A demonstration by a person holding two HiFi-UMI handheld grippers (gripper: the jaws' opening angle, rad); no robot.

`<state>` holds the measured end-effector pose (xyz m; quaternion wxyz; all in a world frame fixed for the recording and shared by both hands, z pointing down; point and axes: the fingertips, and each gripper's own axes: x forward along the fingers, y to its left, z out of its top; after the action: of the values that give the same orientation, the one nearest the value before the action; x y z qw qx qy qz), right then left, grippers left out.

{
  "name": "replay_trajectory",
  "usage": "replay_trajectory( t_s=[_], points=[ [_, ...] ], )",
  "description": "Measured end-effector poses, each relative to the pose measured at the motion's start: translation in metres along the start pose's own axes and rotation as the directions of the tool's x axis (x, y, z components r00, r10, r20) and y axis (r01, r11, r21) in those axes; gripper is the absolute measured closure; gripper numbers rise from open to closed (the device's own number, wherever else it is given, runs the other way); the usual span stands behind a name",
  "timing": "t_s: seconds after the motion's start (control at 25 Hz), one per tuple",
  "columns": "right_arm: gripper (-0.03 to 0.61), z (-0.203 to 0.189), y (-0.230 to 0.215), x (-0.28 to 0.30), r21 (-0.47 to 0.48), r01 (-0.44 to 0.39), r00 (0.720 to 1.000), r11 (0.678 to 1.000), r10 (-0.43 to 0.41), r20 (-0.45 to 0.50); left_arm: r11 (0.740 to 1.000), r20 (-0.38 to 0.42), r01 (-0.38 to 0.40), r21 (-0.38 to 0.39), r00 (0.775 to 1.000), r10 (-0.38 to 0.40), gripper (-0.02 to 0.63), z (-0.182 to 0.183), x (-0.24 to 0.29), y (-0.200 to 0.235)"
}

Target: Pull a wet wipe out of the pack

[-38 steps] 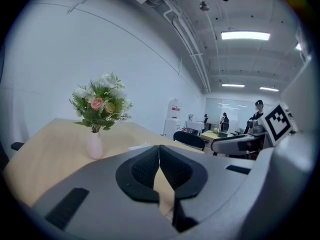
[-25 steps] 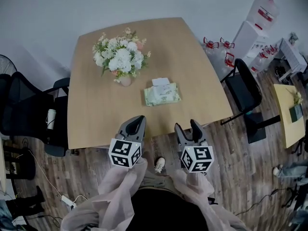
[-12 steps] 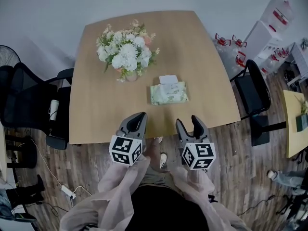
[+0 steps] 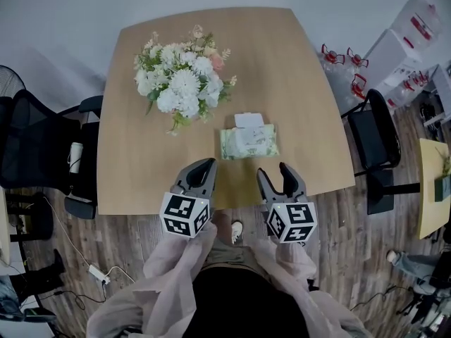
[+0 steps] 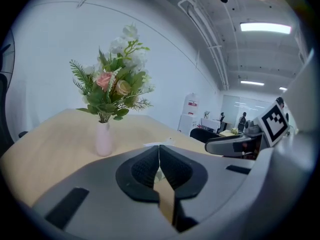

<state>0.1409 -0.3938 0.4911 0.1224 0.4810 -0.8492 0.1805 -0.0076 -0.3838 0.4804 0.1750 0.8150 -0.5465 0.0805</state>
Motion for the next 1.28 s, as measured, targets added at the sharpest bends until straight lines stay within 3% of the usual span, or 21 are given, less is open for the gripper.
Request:
replay_trajectory(
  t_s=[0.68, 1.28],
  points=[
    [0.322, -0.004, -0.008, 0.072, -0.151, -0.166, 0.979, 0.974, 0.144, -0.145, 0.997, -0.082, -0.043, -0.068, 0.996, 0.038, 0.601, -0.021, 0.038, 0.03],
    [0.322, -0.009, -0.013, 0.114, -0.233, -0.247, 0.955, 0.941, 0.194, -0.225, 0.993, -0.119, -0.069, -0.095, 0.991, 0.057, 0.601, -0.029, 0.057, 0.05]
  ],
)
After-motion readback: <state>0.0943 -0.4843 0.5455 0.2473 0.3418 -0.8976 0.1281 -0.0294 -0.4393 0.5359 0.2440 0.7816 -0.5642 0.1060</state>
